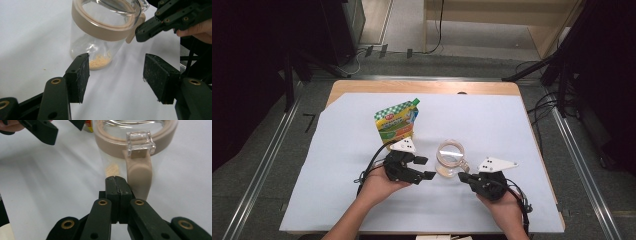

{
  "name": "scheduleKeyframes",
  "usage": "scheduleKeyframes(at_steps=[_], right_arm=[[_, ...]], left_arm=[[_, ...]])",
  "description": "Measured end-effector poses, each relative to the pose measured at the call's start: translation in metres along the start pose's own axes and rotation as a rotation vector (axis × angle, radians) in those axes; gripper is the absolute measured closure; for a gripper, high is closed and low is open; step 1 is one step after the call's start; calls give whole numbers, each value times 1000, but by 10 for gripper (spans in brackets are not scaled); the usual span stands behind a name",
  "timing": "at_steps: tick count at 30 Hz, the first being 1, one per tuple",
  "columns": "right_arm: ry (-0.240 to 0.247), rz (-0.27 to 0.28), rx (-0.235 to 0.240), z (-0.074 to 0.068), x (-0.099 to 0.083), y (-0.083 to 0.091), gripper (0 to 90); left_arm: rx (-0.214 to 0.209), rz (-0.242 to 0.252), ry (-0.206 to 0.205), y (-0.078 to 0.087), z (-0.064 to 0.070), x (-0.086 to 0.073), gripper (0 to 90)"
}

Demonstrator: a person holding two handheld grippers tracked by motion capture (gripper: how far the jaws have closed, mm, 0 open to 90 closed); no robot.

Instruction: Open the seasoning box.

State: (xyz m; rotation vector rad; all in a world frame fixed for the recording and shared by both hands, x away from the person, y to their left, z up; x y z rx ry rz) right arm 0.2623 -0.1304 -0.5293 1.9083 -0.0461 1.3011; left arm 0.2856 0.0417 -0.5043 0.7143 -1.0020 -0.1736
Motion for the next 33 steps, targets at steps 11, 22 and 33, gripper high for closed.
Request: scheduleKeyframes(at_steps=[11, 22, 33], right_arm=[[-46, -9, -25, 26, -1, 8, 900], [-60, -6, -69, 51, 1, 7, 900], [-67, 14, -131, 74, 8, -1, 900]], left_arm=[[2, -2, -1, -1, 0, -1, 389], [2, -10, -2, -3, 0, -1, 392], [0, -24, -10, -6, 2, -3, 391]])
Point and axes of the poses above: each handheld gripper's, and its own axes: y roughly backward along the jaws, x roughly out of its top, z roughly to its right, the point moved 8 cm from there along -y, roughly forward along the jaws, and after that the axes turned 4 degrees about y, right-handed, at the moved point
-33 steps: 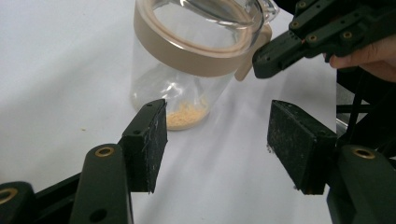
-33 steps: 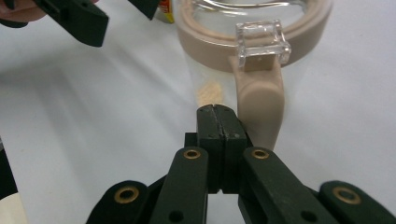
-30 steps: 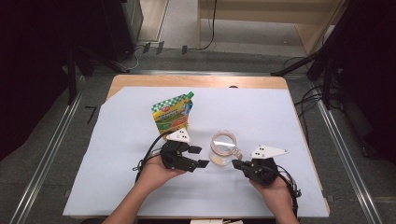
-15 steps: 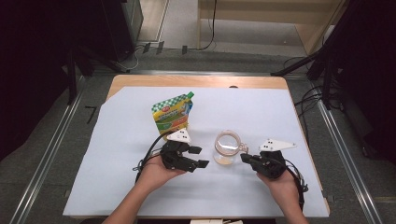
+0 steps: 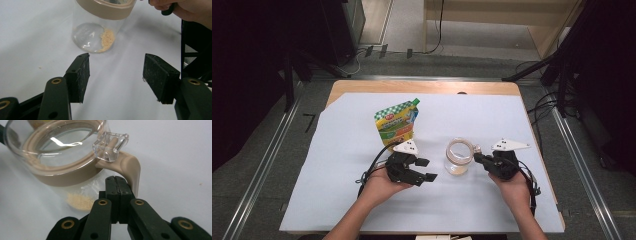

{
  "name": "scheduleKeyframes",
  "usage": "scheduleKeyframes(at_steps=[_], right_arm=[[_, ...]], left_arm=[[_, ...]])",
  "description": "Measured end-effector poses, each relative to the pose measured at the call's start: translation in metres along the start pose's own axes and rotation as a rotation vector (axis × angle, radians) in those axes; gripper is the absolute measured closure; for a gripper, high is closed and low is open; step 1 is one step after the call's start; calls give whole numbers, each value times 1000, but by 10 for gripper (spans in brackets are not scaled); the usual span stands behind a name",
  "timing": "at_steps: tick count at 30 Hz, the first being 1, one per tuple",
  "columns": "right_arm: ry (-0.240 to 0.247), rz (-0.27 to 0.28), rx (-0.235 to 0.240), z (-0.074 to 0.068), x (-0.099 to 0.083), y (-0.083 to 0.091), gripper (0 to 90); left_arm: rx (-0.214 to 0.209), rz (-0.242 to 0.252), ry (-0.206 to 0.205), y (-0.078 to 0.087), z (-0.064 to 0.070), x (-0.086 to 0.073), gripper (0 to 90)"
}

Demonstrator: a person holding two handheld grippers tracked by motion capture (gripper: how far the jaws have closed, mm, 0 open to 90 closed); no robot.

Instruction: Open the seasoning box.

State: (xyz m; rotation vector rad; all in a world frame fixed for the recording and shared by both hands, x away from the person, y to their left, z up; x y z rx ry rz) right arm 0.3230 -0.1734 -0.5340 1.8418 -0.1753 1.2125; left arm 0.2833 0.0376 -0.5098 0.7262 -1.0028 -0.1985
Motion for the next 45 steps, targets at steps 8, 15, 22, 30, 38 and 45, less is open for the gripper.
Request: scheduleKeyframes(at_steps=[8, 15, 22, 30, 38, 45], right_arm=[[-24, 29, -14, 12, 9, -9, 900], [-39, 54, -2, 17, 17, -17, 900], [-52, 65, 3, 15, 17, -20, 900], [3, 22, -30, 9, 14, -25, 900], [-34, 37, -25, 17, 14, -18, 900], [-5, 1, -12, 15, 11, -14, 900]], left_arm=[[-6, 1, 19, 0, 0, 0, 391], [-4, -2, 18, 0, -1, 0, 391], [5, 12, 30, -4, -3, 3, 381], [30, 45, 23, -6, -7, 7, 373], [-13, 3, 57, -18, -9, 22, 321], [-15, 8, 58, -20, -11, 36, 263]])
Point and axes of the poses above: each handheld gripper's, and its own axes: y roughly backward along the jaws, x roughly out of its top, z roughly to its right, the point moved 8 cm from there along -y, roughly forward along the jaws, and after that the axes turned 4 degrees about y, right-handed, at the moved point
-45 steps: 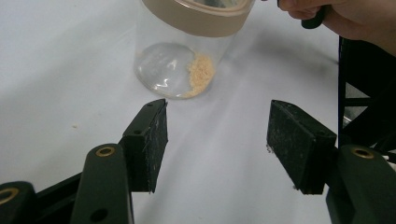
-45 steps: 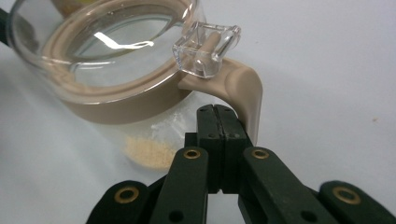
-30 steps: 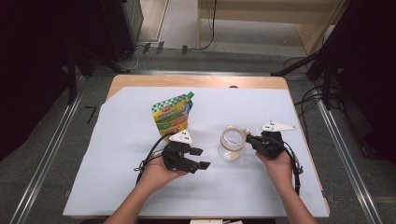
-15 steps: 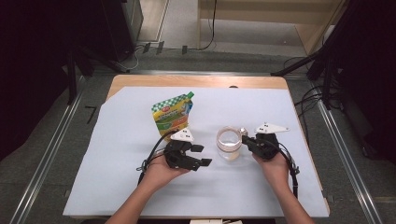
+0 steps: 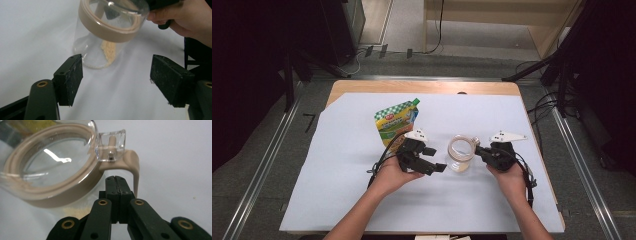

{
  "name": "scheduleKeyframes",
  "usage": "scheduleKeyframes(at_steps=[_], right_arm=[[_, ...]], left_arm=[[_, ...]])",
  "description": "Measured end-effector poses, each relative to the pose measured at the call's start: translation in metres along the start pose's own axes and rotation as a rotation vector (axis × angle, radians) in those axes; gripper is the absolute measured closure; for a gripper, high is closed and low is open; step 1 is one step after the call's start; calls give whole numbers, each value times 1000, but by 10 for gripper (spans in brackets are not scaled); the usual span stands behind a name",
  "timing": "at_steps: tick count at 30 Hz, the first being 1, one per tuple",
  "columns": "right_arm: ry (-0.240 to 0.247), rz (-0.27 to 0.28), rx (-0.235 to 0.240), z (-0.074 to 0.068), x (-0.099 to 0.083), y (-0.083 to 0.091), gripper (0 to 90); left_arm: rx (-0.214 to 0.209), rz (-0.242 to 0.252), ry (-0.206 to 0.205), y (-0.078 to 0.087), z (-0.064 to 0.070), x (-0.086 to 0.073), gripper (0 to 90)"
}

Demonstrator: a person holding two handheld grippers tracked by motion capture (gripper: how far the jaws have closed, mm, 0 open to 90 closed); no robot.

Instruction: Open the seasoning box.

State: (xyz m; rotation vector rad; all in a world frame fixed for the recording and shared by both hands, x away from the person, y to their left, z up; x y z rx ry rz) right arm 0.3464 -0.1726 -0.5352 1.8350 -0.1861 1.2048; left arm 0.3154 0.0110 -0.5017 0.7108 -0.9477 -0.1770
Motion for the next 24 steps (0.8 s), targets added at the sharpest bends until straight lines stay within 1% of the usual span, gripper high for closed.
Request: scheduleKeyframes(at_steps=[2, 3, 5, 6, 7, 8, 9, 10, 12, 13, 14, 15, 16, 17, 18, 19, 20, 22, 24], right_arm=[[-10, 1, 11, 1, 0, 8, 900], [-10, 1, 11, 1, 0, 8, 900], [-17, 4, 14, 3, 0, 13, 900], [-29, 9, 12, 7, 1, 19, 900], [-29, 9, 12, 7, 1, 19, 900], [-30, 7, -4, 13, 1, 25, 900], [-30, 7, -4, 13, 1, 25, 900], [-36, 13, -14, 19, 2, 26, 900], [-37, 17, -18, 21, 3, 26, 900], [-43, 15, -23, 24, 3, 24, 900], [-51, 5, -29, 29, 2, 16, 900], [-55, 3, -31, 30, 2, 14, 900], [-55, 3, -31, 30, 2, 14, 900], [-49, -3, -31, 33, 3, 7, 900], [-44, -5, -31, 33, 5, 4, 900], [-44, -5, -31, 33, 5, 4, 900], [-39, 0, -32, 34, 6, 1, 900], [-33, 0, -23, 34, 7, -4, 900], [-36, -13, -13, 34, 6, -9, 900]], left_arm=[[9, -3, -6, -1, -1, 3, 243], [11, -4, -10, -1, -2, 5, 243], [20, 12, -13, -2, -3, 10, 214], [16, 15, -12, -2, -3, 12, 202], [9, 14, -11, -2, -3, 14, 202], [12, 13, -23, -4, -3, 17, 186], [12, 13, -23, -4, -3, 17, 181], [8, 14, -32, -5, -2, 21, 179], [5, 16, -40, -6, -1, 22, 172], [8, 10, -46, -8, -2, 24, 172], [9, 3, -52, -10, -2, 24, 158], [-2, -1, -58, -13, 0, 24, 144], [-2, -1, -58, -13, 0, 24, 144], [-9, -12, -62, -15, 1, 24, 143], [8, -10, -83, -20, 3, 25, 141], [8, -10, -83, -20, 3, 25, 141], [22, -6, -96, -23, 3, 26, 141], [22, 9, -95, -28, 3, 30, 141], [24, 3, -98, -32, 2, 31, 141]])
Point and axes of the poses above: each handheld gripper's, and its own axes: y roughly backward along the jaws, x roughly out of its top, z roughly to its right, the point moved 8 cm from there along -y, roughly forward along the jaws, and after that the axes turned 4 degrees about y, right-handed, at the moved point
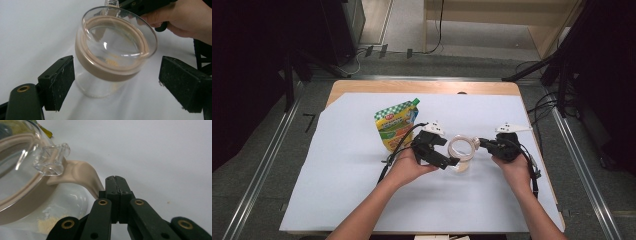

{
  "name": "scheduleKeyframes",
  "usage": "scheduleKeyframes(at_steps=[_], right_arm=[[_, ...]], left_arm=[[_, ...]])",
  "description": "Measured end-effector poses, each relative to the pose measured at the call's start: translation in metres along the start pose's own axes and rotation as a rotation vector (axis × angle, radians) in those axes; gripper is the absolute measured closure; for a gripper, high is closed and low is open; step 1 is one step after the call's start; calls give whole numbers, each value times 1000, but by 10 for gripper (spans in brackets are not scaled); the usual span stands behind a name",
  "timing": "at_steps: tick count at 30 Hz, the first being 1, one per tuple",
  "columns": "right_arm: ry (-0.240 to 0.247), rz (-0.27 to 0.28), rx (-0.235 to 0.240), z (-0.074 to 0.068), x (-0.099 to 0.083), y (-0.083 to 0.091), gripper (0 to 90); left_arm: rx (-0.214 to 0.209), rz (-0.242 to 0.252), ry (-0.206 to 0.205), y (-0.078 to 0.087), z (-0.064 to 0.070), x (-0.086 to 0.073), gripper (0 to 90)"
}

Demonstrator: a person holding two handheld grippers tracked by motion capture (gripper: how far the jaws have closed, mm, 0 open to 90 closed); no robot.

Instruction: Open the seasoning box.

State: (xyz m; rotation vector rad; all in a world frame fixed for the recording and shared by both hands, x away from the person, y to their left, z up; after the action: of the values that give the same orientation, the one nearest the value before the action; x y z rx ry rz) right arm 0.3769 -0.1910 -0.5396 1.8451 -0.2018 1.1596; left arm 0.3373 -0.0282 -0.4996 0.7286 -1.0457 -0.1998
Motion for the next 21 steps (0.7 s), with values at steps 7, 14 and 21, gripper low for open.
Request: scheduleKeyframes(at_steps=[7, 14, 21], right_arm=[[-25, -21, 9, 2, -3, -10, 900], [-34, -21, 2, 2, -3, -10, 900], [-34, -21, 0, 2, -4, -10, 900]], left_arm=[[38, -5, -57, -18, -1, 1, 122], [81, 15, -95, -22, 2, 4, 112], [89, 15, -114, -18, 3, 7, 130]])
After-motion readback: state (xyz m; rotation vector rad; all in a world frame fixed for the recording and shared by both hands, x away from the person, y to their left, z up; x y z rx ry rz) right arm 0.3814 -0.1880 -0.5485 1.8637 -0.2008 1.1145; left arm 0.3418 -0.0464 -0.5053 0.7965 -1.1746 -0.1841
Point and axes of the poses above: each handheld gripper's, and its own axes: y roughly backward along the jaws, x roughly out of its top, z roughly to its right, the point moved 8 cm from there along -y, roughly forward along the jaws, and after that the axes turned 4 degrees about y, right-handed, at the moved point
